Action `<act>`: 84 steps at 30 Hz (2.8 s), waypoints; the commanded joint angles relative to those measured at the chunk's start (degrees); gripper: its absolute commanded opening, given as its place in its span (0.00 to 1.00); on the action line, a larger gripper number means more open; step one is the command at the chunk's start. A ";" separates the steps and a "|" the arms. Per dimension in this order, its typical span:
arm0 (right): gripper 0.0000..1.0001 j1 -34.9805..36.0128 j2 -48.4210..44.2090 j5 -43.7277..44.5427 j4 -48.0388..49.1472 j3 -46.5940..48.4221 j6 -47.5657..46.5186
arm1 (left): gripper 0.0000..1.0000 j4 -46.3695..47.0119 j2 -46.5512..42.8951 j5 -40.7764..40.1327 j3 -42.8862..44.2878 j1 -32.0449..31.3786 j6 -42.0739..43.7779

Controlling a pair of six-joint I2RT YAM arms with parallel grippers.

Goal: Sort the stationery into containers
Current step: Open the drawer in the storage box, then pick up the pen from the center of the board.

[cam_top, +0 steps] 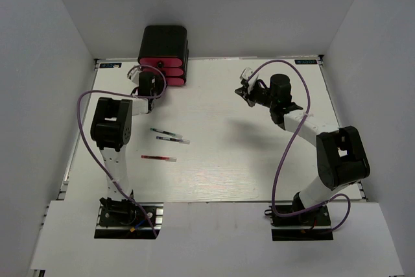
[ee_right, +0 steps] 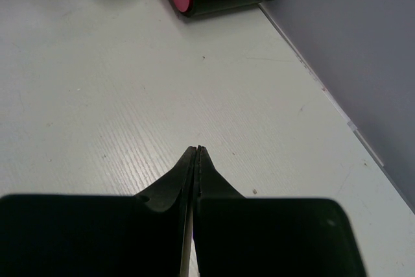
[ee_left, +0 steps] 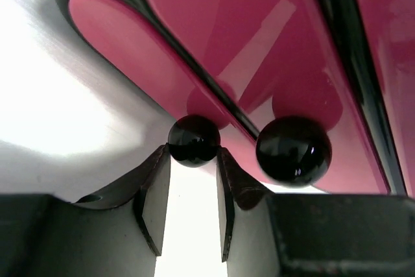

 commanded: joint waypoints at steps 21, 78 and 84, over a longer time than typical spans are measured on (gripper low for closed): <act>0.62 1.34 1.96 -25.39 -20.49 5.71 -15.06 | 0.74 -2.46 -17.90 2.52 -17.95 -0.58 3.62; 0.28 33.60 38.35 10.11 -11.96 37.18 10.42 | 0.63 -61.78 -96.75 0.32 -51.53 -0.58 -9.56; 0.30 34.21 39.41 11.59 -15.31 40.26 8.48 | 0.67 -61.78 -96.75 0.94 -51.00 -0.58 -9.56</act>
